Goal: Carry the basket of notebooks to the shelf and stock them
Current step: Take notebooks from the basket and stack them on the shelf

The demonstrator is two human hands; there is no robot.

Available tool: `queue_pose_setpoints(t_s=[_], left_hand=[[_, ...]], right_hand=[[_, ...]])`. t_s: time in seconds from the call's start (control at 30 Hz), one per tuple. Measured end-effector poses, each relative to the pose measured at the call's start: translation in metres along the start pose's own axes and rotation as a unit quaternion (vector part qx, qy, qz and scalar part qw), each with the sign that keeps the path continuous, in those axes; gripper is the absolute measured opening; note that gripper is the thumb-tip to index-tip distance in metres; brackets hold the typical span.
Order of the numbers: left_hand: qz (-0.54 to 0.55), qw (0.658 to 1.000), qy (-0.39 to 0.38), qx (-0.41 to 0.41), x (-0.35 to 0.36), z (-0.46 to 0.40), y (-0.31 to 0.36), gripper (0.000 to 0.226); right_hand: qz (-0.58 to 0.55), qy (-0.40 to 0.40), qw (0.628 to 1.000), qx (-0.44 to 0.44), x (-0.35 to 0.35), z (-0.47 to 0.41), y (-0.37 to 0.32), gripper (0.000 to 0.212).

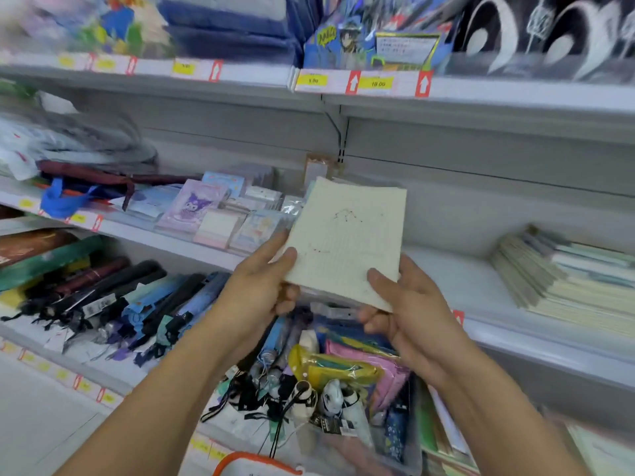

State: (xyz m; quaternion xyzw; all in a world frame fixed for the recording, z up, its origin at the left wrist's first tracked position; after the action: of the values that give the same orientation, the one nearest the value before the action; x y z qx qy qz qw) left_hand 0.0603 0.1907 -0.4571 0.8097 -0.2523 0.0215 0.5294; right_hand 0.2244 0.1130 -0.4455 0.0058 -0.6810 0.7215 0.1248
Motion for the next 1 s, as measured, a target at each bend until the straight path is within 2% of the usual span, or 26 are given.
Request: queue_pose_setpoints(t_s=[0.07, 0.2, 0.3, 0.4, 0.43, 0.53, 0.63, 0.7, 0.8, 1.0], left_hand=[[0.061, 0.998, 0.004, 0.01, 0.008, -0.01, 0.01, 0.034], [0.072, 0.996, 0.044, 0.035, 0.005, -0.02, 0.016, 0.03], [0.063, 0.996, 0.059, 0.023, 0.001, -0.019, 0.007, 0.03], [0.042, 0.997, 0.06, 0.01, -0.005, -0.021, -0.004, 0.03], [0.035, 0.997, 0.064, 0.006, -0.007, -0.021, -0.006, 0.029], [0.012, 0.998, 0.068, -0.008, -0.014, -0.023, -0.013, 0.027], [-0.006, 0.998, 0.057, -0.018, -0.015, -0.021, -0.016, 0.024], [-0.016, 0.998, 0.057, -0.03, -0.014, -0.018, -0.019, 0.021], [-0.028, 0.996, 0.066, -0.047, -0.014, -0.016, -0.025, 0.019], [-0.056, 0.993, 0.069, -0.077, -0.015, -0.014, -0.034, 0.015]], right_hand=[[-0.073, 0.04, 0.997, -0.007, -0.015, -0.022, -0.033, 0.016], [-0.147, 0.072, 0.986, 0.024, -0.042, -0.102, -0.107, 0.009], [-0.061, 0.095, 0.991, 0.067, -0.056, -0.159, -0.133, 0.021], [0.09, 0.121, 0.984, 0.097, -0.065, -0.183, -0.14, 0.012], [0.159, 0.14, 0.973, 0.093, -0.067, -0.187, -0.142, 0.01], [0.341, 0.185, 0.918, 0.079, -0.072, -0.196, -0.141, 0.033], [0.471, 0.242, 0.847, 0.051, -0.077, -0.209, -0.14, 0.048], [0.512, 0.274, 0.814, 0.032, -0.076, -0.215, -0.14, 0.053], [0.525, 0.305, 0.795, 0.006, -0.076, -0.219, -0.142, 0.056], [0.495, 0.327, 0.805, -0.001, -0.087, -0.226, -0.139, 0.054]])
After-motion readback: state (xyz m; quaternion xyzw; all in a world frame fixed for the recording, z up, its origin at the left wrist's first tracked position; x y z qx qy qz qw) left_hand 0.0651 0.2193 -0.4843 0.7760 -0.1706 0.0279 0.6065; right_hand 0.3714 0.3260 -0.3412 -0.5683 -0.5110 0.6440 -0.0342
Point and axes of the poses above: each hand's wrist, its own z-axis away from the middle knuckle, its own x-axis out of the palm, y = z × x, the point moved 4 cm from there along -z, towards the middle knuckle, and after that the axes turned 14 degrees about x, right-handed, at the moved point
